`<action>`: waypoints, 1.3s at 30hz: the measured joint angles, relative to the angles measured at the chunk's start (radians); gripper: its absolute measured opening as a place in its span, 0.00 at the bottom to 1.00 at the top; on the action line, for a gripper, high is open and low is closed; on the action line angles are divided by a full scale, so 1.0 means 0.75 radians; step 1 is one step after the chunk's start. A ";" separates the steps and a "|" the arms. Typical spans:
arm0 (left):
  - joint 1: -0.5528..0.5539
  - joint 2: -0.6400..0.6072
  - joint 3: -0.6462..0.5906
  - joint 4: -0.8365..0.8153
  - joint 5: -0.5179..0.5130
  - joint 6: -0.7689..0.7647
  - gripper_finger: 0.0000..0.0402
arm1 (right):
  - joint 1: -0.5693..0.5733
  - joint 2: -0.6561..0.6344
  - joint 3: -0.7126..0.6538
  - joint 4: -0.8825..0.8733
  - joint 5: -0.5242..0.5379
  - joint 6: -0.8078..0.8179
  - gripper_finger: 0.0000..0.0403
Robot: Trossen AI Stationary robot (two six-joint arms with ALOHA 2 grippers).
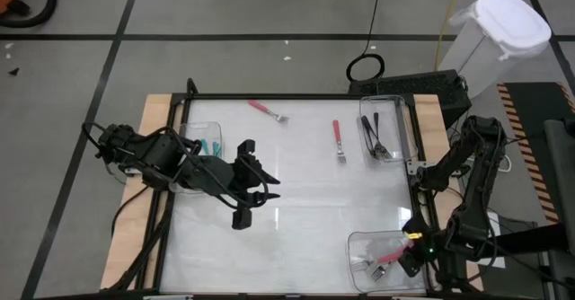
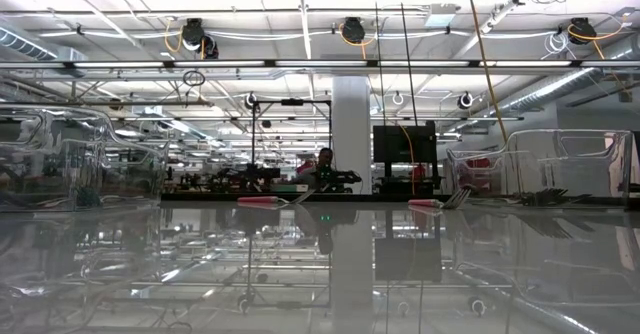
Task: Sort silverware by color (type)
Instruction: Put the pink fork into the bottom right transparent bin
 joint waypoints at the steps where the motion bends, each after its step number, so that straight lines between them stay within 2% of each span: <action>1: 0.000 0.000 0.000 0.000 0.000 0.000 0.35 | -0.002 0.000 0.000 0.000 -0.029 0.000 0.42; 14: 0.000 0.001 0.000 -0.020 0.000 0.001 0.35 | -0.057 0.000 0.001 0.012 -0.154 0.028 0.49; 21: 0.000 0.001 0.000 -0.056 0.000 -0.001 0.35 | -0.147 0.000 0.025 0.032 -0.142 0.032 0.49; 28: 0.028 0.001 0.000 -0.094 -0.001 -0.031 0.35 | -0.247 -0.001 0.171 -0.113 0.088 -0.027 0.49; 34: 0.068 0.001 0.000 -0.107 -0.001 -0.025 0.35 | -0.364 -0.002 0.356 -0.368 0.168 -0.125 0.49; 39: 0.111 0.001 0.000 -0.106 0.027 0.017 0.35 | -0.487 -0.002 0.469 -0.492 0.266 -0.212 0.49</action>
